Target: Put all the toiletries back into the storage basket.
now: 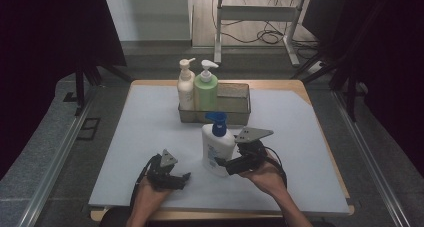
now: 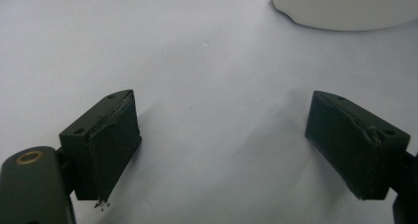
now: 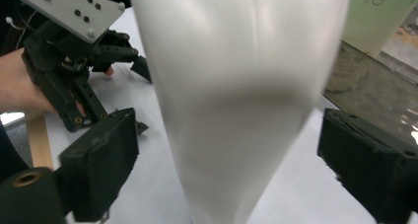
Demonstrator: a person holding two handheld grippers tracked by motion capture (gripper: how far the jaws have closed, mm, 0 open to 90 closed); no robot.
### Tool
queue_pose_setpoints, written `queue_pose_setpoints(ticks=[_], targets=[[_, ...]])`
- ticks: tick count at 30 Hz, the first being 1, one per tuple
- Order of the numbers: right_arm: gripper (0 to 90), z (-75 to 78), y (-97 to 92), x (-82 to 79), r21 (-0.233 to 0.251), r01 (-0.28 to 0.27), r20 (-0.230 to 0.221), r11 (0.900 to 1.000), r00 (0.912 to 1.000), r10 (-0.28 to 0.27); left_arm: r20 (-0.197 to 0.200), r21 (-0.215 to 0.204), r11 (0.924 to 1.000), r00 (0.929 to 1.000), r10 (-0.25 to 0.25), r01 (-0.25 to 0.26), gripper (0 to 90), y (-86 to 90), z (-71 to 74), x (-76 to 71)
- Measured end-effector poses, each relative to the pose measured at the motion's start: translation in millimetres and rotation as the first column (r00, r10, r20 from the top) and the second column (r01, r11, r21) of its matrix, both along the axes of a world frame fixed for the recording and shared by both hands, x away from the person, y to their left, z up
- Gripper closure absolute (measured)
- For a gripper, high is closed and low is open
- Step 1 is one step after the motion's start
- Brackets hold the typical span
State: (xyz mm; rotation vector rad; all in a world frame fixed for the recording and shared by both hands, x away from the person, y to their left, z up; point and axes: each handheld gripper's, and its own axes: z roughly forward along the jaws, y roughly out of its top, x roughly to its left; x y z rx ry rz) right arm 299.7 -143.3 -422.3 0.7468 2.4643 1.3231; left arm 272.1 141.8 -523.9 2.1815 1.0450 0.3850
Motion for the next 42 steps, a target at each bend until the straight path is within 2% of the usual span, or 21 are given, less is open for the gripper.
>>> queue_pose_setpoints(ticks=[3,12,16,20,21,25,34,42], targets=[[13.1,0.1,3.9,3.0,0.011,-0.003,0.002,0.9999,1.0000,0.003,0.001,0.000,1.0000,1.0000,0.000,0.000,12.7,0.0,0.0,0.0],[16.2,-1.0,17.3,8.4,-0.002,0.000,0.019,1.0000,0.9998,0.000,0.002,0.001,1.0000,1.0000,0.001,-0.001,12.8,-0.1,0.0,-0.2],[20.5,-0.6,20.1,10.5,0.004,0.008,0.023,1.0000,0.9997,-0.008,0.002,0.001,1.0000,1.0000,0.001,-0.001,12.8,-0.1,0.0,-0.2],[27.3,0.9,21.7,11.6,0.015,0.007,0.037,0.9999,0.9993,-0.008,0.002,0.000,1.0000,1.0000,0.001,-0.001,12.9,-0.1,0.0,-0.2],[36.0,1.9,22.2,10.9,0.025,-0.004,0.036,0.9997,0.9993,0.003,0.002,0.001,1.0000,1.0000,0.001,-0.001,12.9,-0.1,0.0,-0.2],[36.3,2.9,23.0,10.3,0.015,-0.008,0.047,0.9999,0.9989,0.007,0.002,0.001,1.0000,1.0000,0.001,-0.001,12.9,-0.1,0.0,-0.2],[37.2,8.2,24.8,10.4,-0.016,0.005,0.015,0.9999,0.9999,-0.005,0.003,0.001,1.0000,1.0000,0.000,0.000,12.9,-0.1,0.0,-0.2],[37.4,18.3,17.1,13.2,0.013,0.014,0.012,0.9998,0.9998,-0.015,0.004,0.000,1.0000,1.0000,0.001,-0.001,13.0,-0.2,-0.1,-0.2]])
